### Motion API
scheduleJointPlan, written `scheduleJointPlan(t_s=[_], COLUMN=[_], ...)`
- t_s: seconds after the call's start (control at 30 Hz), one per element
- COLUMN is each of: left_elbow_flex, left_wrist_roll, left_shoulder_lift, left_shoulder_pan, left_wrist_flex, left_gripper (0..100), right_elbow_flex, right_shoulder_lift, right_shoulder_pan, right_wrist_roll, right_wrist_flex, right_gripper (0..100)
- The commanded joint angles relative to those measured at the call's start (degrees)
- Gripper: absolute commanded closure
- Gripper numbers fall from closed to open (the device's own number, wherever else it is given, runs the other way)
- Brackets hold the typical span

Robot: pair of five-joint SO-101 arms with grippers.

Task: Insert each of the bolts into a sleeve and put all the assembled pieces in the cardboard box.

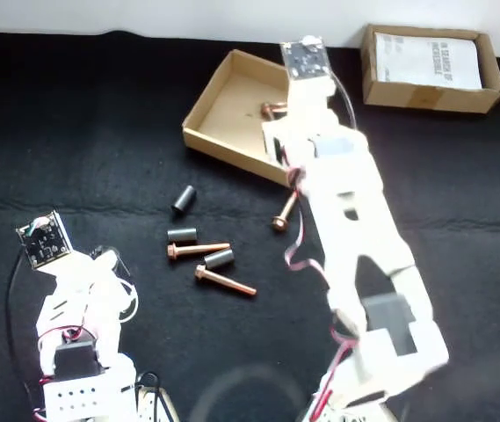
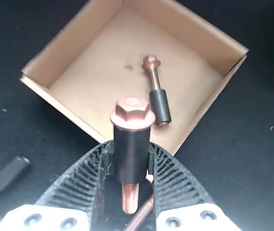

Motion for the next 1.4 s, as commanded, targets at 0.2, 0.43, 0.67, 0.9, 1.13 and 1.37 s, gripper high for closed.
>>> scheduleJointPlan(t_s=[0.2, 0.43, 0.67, 0.9, 1.13, 1.37], left_elbow_flex=[1.1, 1.1, 1.1, 1.1, 1.1, 1.1], left_wrist_roll=[0.2, 0.2, 0.2, 0.2, 0.2, 0.2], left_shoulder_lift=[-0.4, -0.4, -0.4, -0.4, -0.4, 0.0], left_shoulder_pan=[-0.7, -0.7, -0.7, -0.7, -0.7, -3.9], left_wrist_flex=[-1.1, -1.1, -1.2, -1.2, -1.2, -3.7], left_gripper=[98, 98, 97, 97, 97, 97], right_elbow_flex=[-38.7, -60.4, -72.5, -76.5, -81.4, -90.3], right_shoulder_lift=[24.4, 43.6, 51.6, 49.5, 46.5, 46.4], right_shoulder_pan=[0.7, 0.7, -0.2, -0.7, -6.3, -13.2], right_wrist_roll=[3.4, 8.2, 8.6, 14.3, 13.9, -4.5], right_wrist_flex=[10.7, 13.4, 20.0, 29.1, 41.7, 44.9], right_gripper=[99.2, 97.8, 79.0, 79.0, 81.5, 85.1])
